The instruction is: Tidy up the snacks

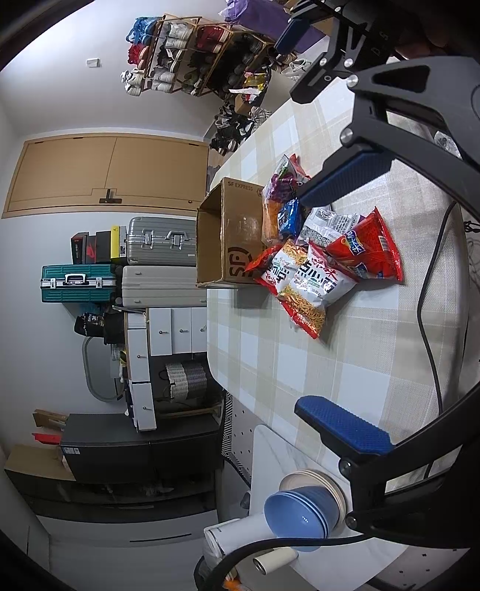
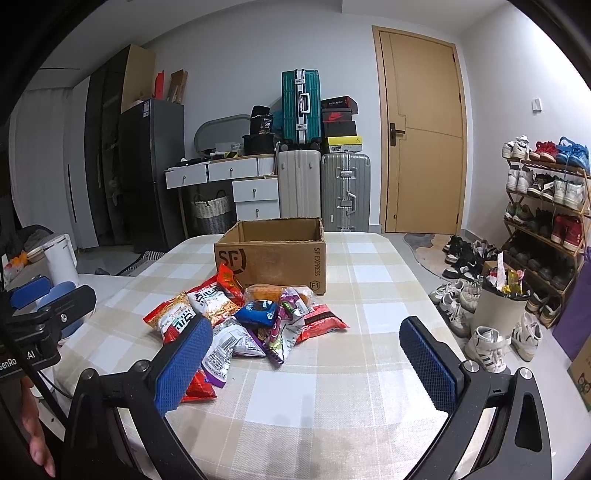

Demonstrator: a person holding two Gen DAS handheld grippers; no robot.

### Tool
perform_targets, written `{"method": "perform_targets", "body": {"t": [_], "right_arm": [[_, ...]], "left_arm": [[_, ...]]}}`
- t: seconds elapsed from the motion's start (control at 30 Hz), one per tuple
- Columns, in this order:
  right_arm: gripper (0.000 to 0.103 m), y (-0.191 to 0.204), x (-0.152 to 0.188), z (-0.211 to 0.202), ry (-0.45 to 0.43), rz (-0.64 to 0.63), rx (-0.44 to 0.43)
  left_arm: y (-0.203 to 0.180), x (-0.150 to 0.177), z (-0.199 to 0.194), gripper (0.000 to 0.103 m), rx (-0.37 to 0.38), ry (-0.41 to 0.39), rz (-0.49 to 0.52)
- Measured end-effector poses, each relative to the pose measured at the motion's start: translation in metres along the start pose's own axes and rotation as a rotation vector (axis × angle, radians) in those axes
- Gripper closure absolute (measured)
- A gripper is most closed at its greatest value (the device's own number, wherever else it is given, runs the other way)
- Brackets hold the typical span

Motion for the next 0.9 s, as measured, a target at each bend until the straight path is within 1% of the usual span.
{"method": "perform_targets", "body": {"t": [0.3, 0.47, 0.57, 0.63, 0.67, 0.73, 0.8, 0.9], "right_arm": [[0.0, -0.005, 0.001, 0.005, 0.023, 0.018, 0.001], [0.0, -0.001, 0.004, 0.012, 0.05, 0.028, -0.042], [0.0, 0.007, 0.008, 0.018, 0.069, 0.0, -0.043], [0.0, 0.012, 0.009, 0.02, 0.068, -0.028, -0.036], [0.0, 0.015, 0.01, 0.022, 0.075, -0.038, -0.039], [0.0, 0.018, 0.013, 0.028, 0.101, -0.042, -0.044], [0.0, 0.018, 0.018, 0.034, 0.132, -0.017, -0.061], [0.0, 0.017, 0.023, 0.046, 0.173, 0.039, -0.118]], "left_arm": [[0.0, 0.0, 0.0, 0.001, -0.002, 0.001, 0.001], [0.004, 0.002, 0.002, 0.001, -0.007, 0.004, -0.002], [0.009, 0.005, 0.007, 0.001, -0.017, -0.005, -0.006], [0.013, 0.008, 0.015, 0.001, -0.026, 0.015, -0.013], [0.015, 0.01, 0.02, 0.001, -0.016, 0.039, -0.016], [0.017, 0.013, 0.027, 0.001, -0.01, 0.057, -0.016], [0.022, 0.016, 0.034, 0.001, -0.011, 0.076, -0.019], [0.028, 0.021, 0.049, 0.001, 0.025, 0.121, -0.051]]}}
Point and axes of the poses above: each gripper's, at about its wrist camera, not at the fingertips, and z roughly the way its jaws point, y to its left, x to its underside, the point moved 10 cm from there along z, roughly the way its jaws point, and after that the axes turned 4 degrees about y, right-handed, at the moved point
